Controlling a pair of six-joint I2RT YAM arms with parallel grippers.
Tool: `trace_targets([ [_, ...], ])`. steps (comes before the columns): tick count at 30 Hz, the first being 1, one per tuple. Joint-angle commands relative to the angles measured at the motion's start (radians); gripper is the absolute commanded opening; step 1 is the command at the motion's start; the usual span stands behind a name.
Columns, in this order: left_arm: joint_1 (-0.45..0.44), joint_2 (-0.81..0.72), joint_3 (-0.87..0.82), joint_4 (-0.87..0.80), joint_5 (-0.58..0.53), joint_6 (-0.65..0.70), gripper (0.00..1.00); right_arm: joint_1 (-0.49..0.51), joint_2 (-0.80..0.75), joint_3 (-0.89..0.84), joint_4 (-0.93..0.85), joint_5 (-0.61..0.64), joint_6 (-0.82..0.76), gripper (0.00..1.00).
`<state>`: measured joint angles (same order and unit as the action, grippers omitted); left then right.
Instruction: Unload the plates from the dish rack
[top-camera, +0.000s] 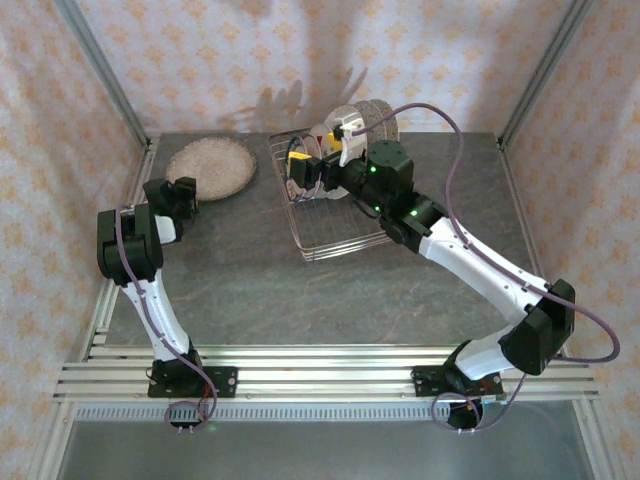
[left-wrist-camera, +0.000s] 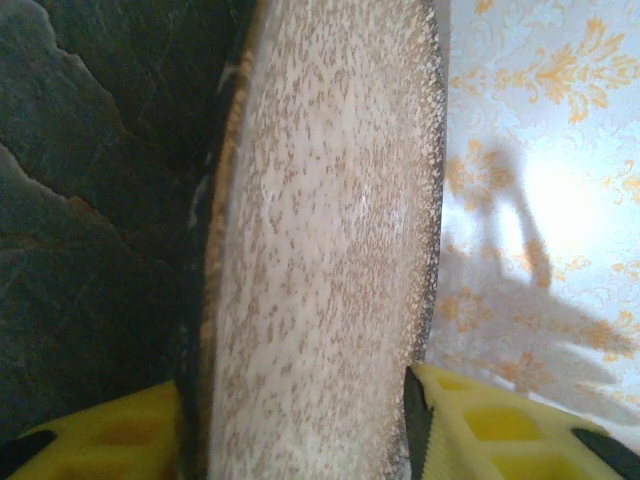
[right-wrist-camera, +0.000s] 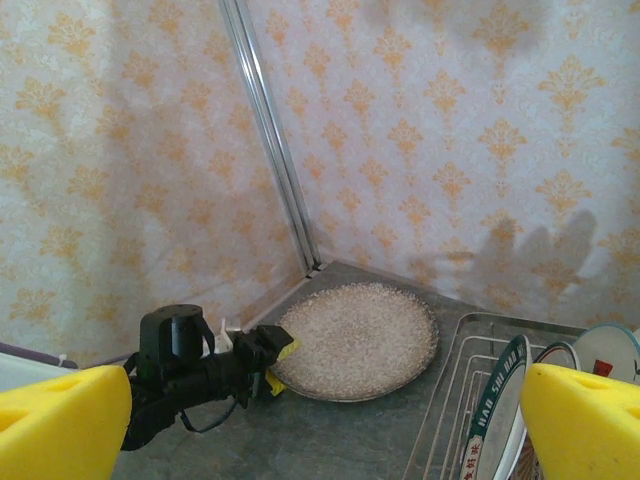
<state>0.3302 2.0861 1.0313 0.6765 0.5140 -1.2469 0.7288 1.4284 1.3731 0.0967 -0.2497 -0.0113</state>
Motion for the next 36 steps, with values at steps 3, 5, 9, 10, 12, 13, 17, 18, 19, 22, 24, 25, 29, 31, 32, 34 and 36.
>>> trace_targets([
  [3, 0.013, -0.063, 0.047, -0.027, 0.019, 0.034, 0.55, 0.007, -0.021, 0.043, -0.009, 0.018, 0.011, 0.99],
  [5, 0.013, -0.072, 0.053, -0.064, 0.017, 0.044, 0.60, 0.008, -0.023, 0.044, -0.009, 0.019, 0.011, 0.99],
  [9, 0.015, -0.093, 0.081, -0.185, 0.006, 0.061, 0.69, 0.008, -0.027, 0.044, -0.015, 0.027, 0.007, 0.99],
  [10, 0.016, -0.095, 0.091, -0.219, 0.008, 0.066, 0.70, 0.007, -0.031, 0.044, -0.015, 0.028, 0.007, 0.99],
  [12, 0.017, -0.096, 0.116, -0.282, 0.015, 0.073, 0.71, 0.008, -0.035, 0.041, -0.015, 0.031, 0.009, 0.99],
  [13, 0.017, -0.096, 0.126, -0.300, 0.018, 0.075, 0.71, 0.008, -0.037, 0.038, -0.016, 0.035, 0.009, 0.99],
  [17, 0.017, -0.102, 0.169, -0.419, 0.017, 0.083, 0.72, 0.008, -0.046, 0.034, -0.027, 0.052, 0.007, 0.99],
  [18, 0.018, -0.102, 0.182, -0.463, 0.015, 0.088, 0.72, 0.008, -0.047, 0.034, -0.033, 0.057, 0.005, 0.99],
  [19, 0.017, -0.101, 0.199, -0.501, 0.017, 0.097, 0.73, 0.008, -0.050, 0.034, -0.039, 0.063, 0.001, 0.99],
  [22, 0.017, -0.106, 0.244, -0.615, 0.014, 0.126, 0.73, 0.008, -0.060, 0.036, -0.053, 0.089, -0.011, 0.99],
  [24, 0.018, -0.113, 0.267, -0.681, 0.008, 0.141, 0.74, 0.008, -0.069, 0.034, -0.055, 0.113, -0.024, 0.99],
  [25, 0.017, -0.116, 0.280, -0.714, 0.008, 0.149, 0.74, 0.007, -0.073, 0.034, -0.058, 0.124, -0.034, 0.99],
  [29, 0.017, -0.133, 0.320, -0.869, 0.005, 0.168, 0.78, 0.008, -0.081, 0.066, -0.096, 0.214, -0.070, 0.99],
  [31, 0.017, -0.161, 0.306, -0.872, 0.005, 0.163, 0.81, 0.008, -0.080, 0.089, -0.124, 0.301, -0.077, 0.99],
  [32, 0.015, -0.171, 0.283, -0.856, 0.003, 0.147, 0.84, 0.003, -0.075, 0.110, -0.149, 0.354, -0.073, 0.99],
  [34, 0.013, -0.244, 0.253, -0.857, -0.008, 0.115, 0.86, -0.012, -0.060, 0.166, -0.219, 0.405, -0.072, 1.00],
  [36, 0.006, -0.303, 0.242, -0.906, -0.032, 0.109, 0.87, -0.036, -0.034, 0.241, -0.309, 0.489, -0.040, 0.97],
])
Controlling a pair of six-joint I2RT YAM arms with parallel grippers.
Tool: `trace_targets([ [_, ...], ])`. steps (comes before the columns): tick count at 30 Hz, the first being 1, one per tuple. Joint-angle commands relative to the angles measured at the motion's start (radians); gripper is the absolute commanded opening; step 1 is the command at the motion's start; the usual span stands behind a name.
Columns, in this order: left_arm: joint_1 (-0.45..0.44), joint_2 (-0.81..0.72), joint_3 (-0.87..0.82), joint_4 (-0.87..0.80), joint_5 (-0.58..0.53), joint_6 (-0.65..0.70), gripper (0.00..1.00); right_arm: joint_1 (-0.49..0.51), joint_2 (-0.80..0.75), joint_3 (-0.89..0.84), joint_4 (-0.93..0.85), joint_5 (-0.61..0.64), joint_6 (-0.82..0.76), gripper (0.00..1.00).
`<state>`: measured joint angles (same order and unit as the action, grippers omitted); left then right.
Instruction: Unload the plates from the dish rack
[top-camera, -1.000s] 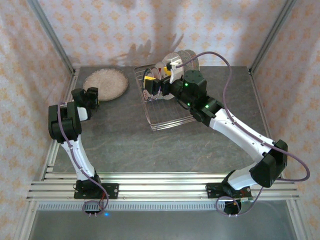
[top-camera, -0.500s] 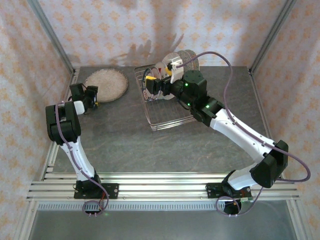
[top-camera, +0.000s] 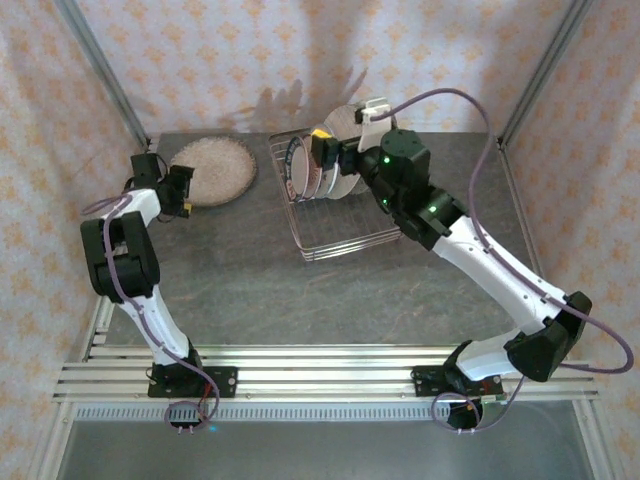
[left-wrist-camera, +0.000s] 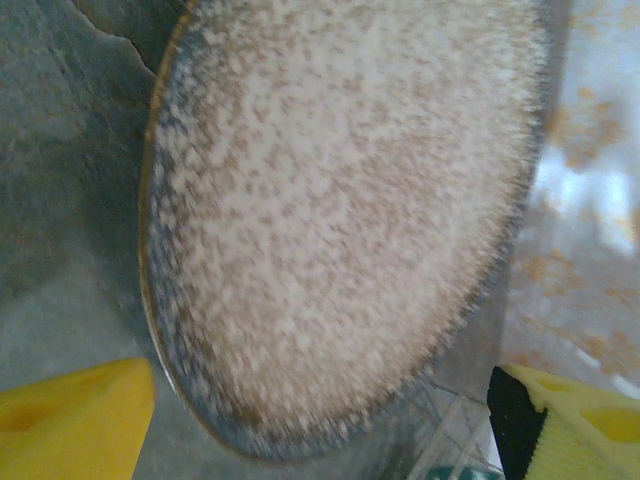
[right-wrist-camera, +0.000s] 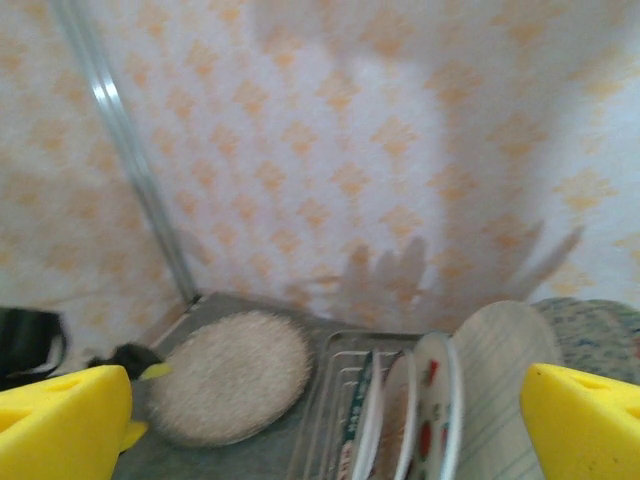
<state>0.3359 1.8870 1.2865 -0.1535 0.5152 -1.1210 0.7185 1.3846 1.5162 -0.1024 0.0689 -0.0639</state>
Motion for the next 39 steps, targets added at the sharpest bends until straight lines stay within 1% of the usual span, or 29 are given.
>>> trace_targets([
  [1, -0.009, -0.138, -0.010, -0.108, -0.055, -0.010, 0.87, -0.053, 0.025, 0.150, -0.173, 0.209, 0.047, 0.95],
  [3, -0.035, -0.205, -0.007, -0.183, -0.107, -0.011, 0.87, -0.118, 0.067, 0.242, -0.300, 0.248, 0.139, 0.91],
  [4, -0.058, -0.248, -0.014, -0.214, -0.147, -0.021, 0.87, -0.162, 0.086, 0.290, -0.357, 0.237, 0.186, 0.90],
  [7, -0.139, -0.373, -0.050, -0.226, -0.255, -0.069, 0.87, -0.276, 0.159, 0.395, -0.478, 0.160, 0.265, 0.87],
  [10, -0.258, -0.466, -0.050, -0.187, -0.327, -0.056, 0.87, -0.375, 0.246, 0.492, -0.564, 0.022, 0.278, 0.88],
  [12, -0.347, -0.496, -0.027, -0.175, -0.331, -0.001, 0.87, -0.433, 0.283, 0.504, -0.550, -0.125, 0.266, 0.85],
  [14, -0.433, -0.525, -0.008, -0.160, -0.311, 0.070, 0.86, -0.484, 0.320, 0.501, -0.534, -0.198, 0.278, 0.83],
  [16, -0.506, -0.564, -0.012, -0.144, -0.300, 0.141, 0.86, -0.525, 0.357, 0.497, -0.523, -0.284, 0.289, 0.75],
  [18, -0.583, -0.614, -0.030, -0.114, -0.298, 0.207, 0.86, -0.546, 0.393, 0.499, -0.519, -0.353, 0.282, 0.70],
  [20, -0.664, -0.674, -0.061, -0.061, -0.297, 0.289, 0.86, -0.551, 0.420, 0.502, -0.516, -0.382, 0.256, 0.66],
  [23, -0.790, -0.743, -0.095, -0.032, -0.325, 0.413, 0.87, -0.559, 0.478, 0.534, -0.552, -0.411, 0.223, 0.57],
  [25, -0.852, -0.778, -0.127, -0.020, -0.350, 0.458, 0.89, -0.570, 0.522, 0.564, -0.585, -0.442, 0.201, 0.49],
  [27, -0.888, -0.798, -0.158, -0.003, -0.356, 0.466, 0.89, -0.580, 0.552, 0.579, -0.590, -0.468, 0.183, 0.48],
  [31, -0.921, -0.807, -0.167, -0.012, -0.355, 0.460, 0.89, -0.589, 0.601, 0.611, -0.598, -0.528, 0.141, 0.46],
  [34, -0.928, -0.805, -0.151, -0.016, -0.345, 0.468, 0.89, -0.599, 0.657, 0.676, -0.660, -0.557, 0.130, 0.41],
  [39, -0.932, -0.792, -0.091, -0.050, -0.308, 0.510, 0.89, -0.602, 0.718, 0.736, -0.711, -0.605, 0.110, 0.39],
])
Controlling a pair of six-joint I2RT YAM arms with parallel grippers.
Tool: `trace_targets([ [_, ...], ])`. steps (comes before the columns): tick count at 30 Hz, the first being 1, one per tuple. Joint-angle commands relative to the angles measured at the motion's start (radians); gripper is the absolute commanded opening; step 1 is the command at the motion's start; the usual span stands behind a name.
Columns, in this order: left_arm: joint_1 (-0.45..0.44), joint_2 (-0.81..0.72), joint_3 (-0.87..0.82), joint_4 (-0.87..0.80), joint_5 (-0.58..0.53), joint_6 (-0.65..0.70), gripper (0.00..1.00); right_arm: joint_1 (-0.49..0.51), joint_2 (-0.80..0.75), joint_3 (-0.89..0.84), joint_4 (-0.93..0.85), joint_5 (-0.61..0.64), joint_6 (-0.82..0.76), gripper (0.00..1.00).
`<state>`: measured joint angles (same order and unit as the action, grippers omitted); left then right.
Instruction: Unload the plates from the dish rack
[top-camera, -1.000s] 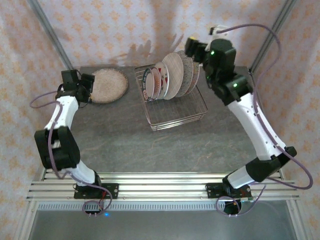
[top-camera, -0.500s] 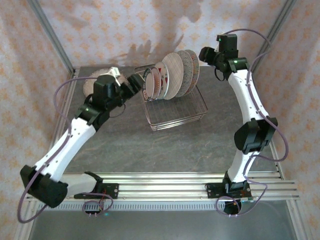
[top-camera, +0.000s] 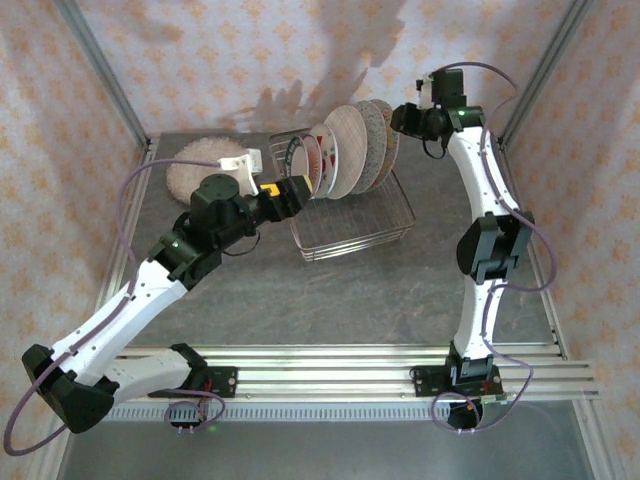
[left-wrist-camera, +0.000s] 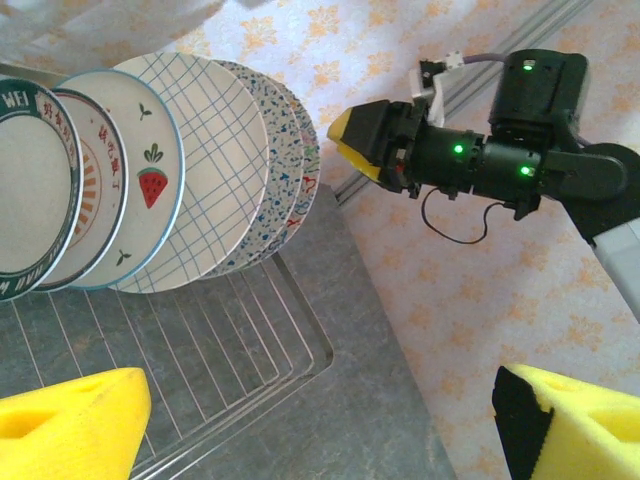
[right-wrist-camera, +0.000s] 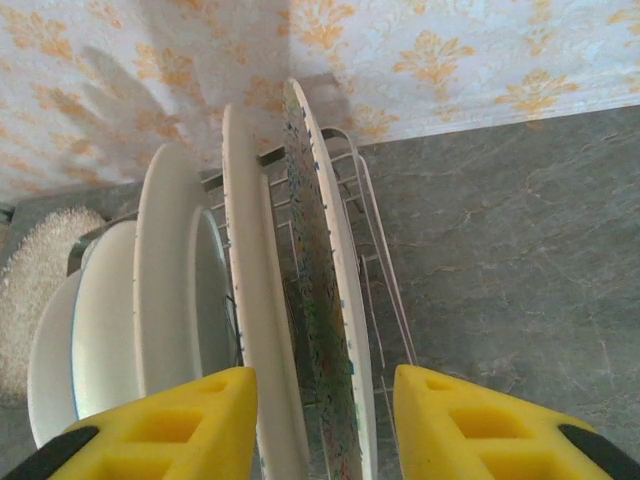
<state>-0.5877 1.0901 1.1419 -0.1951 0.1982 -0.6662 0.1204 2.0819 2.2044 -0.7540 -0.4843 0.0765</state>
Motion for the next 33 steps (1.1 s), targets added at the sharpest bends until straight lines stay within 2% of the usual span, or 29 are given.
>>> trace_targets([
  [1, -0.008, 0.004, 0.060, -0.014, 0.012, 0.063, 0.89, -0.005, 0.034, 0.063, -0.070, -0.055, -0.033, 0.38],
  [11, -0.024, -0.038, 0.079, 0.001, -0.080, 0.150, 0.89, -0.008, 0.087, 0.108, -0.101, -0.070, -0.042, 0.36],
  [16, -0.037, -0.093, 0.006, 0.139, -0.186, 0.176, 0.90, -0.008, 0.120, 0.136, -0.122, -0.104, -0.055, 0.35],
  [21, -0.038, -0.108, -0.033, 0.240, -0.233, 0.188, 0.91, -0.010, 0.140, 0.157, -0.133, -0.102, -0.055, 0.33],
  [33, -0.040, -0.105, -0.024, 0.251, -0.223, 0.182, 0.91, -0.011, 0.176, 0.172, -0.134, -0.140, -0.074, 0.30],
])
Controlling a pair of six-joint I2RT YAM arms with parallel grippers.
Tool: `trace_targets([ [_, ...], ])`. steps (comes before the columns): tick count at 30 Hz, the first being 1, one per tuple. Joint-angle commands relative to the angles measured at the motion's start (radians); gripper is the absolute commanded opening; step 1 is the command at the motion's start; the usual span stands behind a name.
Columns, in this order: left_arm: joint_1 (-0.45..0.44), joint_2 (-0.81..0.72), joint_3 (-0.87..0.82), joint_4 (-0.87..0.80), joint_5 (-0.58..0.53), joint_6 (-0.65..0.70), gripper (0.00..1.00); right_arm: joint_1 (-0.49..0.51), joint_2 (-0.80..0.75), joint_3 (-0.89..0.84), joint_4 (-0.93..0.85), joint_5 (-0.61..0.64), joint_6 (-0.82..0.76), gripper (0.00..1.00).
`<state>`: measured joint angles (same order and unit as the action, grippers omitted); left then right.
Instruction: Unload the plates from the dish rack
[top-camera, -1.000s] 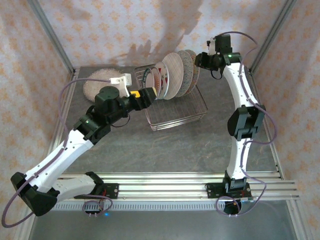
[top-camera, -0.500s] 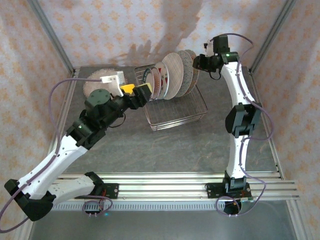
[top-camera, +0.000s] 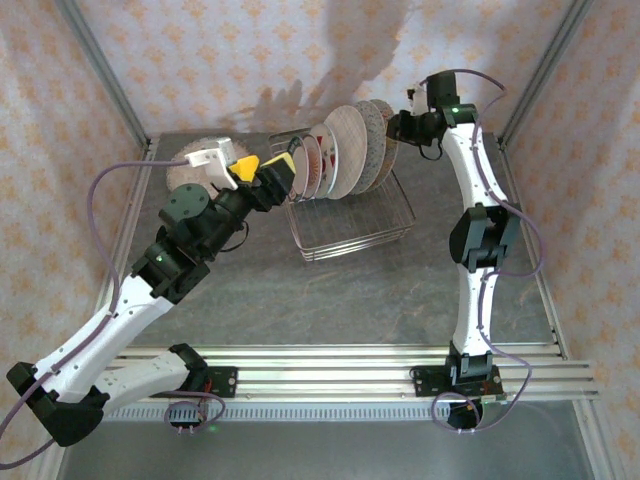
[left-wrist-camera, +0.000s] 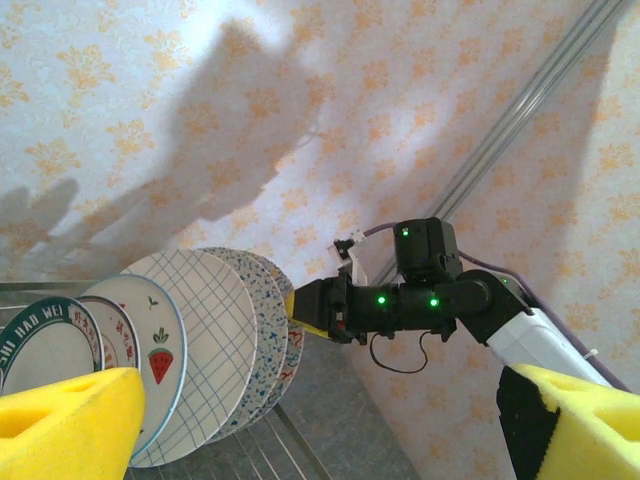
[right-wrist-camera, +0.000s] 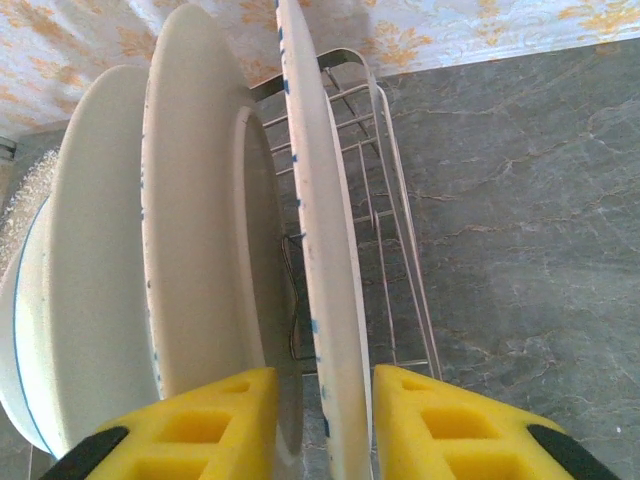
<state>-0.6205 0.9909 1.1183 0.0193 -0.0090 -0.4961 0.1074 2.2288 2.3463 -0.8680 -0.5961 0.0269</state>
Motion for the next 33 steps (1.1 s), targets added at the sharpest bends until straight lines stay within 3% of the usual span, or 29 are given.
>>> trace_targets([
  [1, -0.008, -0.007, 0.003, 0.031, -0.016, 0.010, 0.91, 0.002, 0.030, 0.032, -0.018, -0.037, -0.026, 0.30],
  [17, -0.016, -0.008, 0.025, -0.007, -0.012, 0.008, 0.91, -0.007, 0.048, 0.039, -0.023, -0.067, -0.064, 0.23],
  [22, -0.017, -0.003, 0.028, -0.011, -0.014, 0.004, 0.91, -0.007, 0.049, 0.050, -0.031, -0.048, -0.079, 0.13],
  [24, -0.019, 0.000, 0.032, -0.022, -0.014, 0.002, 0.91, -0.008, 0.045, 0.053, -0.028, -0.040, -0.082, 0.01],
  [33, -0.022, 0.005, 0.037, -0.032, -0.011, -0.002, 0.90, 0.007, -0.005, 0.047, 0.009, 0.051, -0.073, 0.00],
])
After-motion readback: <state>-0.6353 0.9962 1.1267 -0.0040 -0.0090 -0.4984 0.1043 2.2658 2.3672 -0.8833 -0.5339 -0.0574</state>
